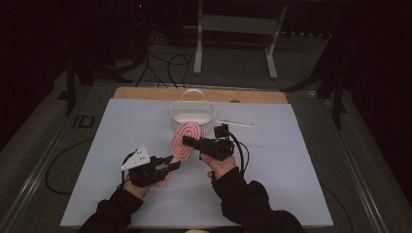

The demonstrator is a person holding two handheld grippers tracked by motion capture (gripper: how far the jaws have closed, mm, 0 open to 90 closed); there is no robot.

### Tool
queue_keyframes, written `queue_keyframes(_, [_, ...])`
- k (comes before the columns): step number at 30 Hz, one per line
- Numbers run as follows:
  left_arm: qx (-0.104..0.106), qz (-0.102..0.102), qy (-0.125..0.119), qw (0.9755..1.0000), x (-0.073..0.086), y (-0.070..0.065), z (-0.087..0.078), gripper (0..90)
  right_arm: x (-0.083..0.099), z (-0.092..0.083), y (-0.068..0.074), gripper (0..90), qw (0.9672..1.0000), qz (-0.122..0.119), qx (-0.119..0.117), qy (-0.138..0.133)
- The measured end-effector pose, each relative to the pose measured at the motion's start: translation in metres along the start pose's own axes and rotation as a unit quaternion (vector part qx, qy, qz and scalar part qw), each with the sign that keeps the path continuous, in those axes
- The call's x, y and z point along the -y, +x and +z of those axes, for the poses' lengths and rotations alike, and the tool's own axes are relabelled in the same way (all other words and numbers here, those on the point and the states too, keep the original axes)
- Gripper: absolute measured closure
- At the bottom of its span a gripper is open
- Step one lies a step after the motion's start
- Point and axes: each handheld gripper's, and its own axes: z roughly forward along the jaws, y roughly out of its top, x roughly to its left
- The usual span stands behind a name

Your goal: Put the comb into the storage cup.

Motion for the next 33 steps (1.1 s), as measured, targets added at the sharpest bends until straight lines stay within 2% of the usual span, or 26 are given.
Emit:
queue_keyframes(8, [-0.013, 0.010, 0.009, 0.9998, -0.001, -0.003, 0.001, 71.1, 0.001, 0.001, 0.002, 63.4, 0.9999, -0.016, -0.005, -0.003])
queue_keyframes(17, [-0.019, 0.001, 0.012, 0.9997, -0.004, -0.007, 0.004, 69.8, 0.000, -0.001, 0.008, 63.8, 0.9988, -0.047, -0.002, -0.010])
queue_keyframes(18, [-0.023, 0.001, 0.012, 0.9997, -0.005, -0.008, 0.004, 67.9, 0.000, -0.001, 0.008, 63.8, 0.9987, -0.049, -0.002, -0.009])
queue_keyframes(21, [-0.030, -0.004, 0.018, 0.9994, -0.006, -0.009, 0.005, 51.5, 0.001, 0.000, 0.008, 63.9, 0.9983, -0.057, 0.000, -0.010])
queue_keyframes(24, [-0.030, -0.013, 0.025, 0.9991, -0.008, -0.009, 0.006, 36.4, 0.000, 0.000, 0.007, 63.9, 0.9979, -0.063, 0.001, -0.013])
queue_keyframes(27, [-0.031, -0.026, 0.026, 0.9988, -0.008, -0.007, 0.006, 25.4, -0.002, -0.001, 0.006, 64.0, 0.9976, -0.067, 0.002, -0.017])
queue_keyframes(33, [-0.023, -0.051, 0.024, 0.9981, -0.009, -0.003, 0.005, 15.6, -0.009, -0.007, 0.003, 64.3, 0.9971, -0.070, 0.008, -0.027])
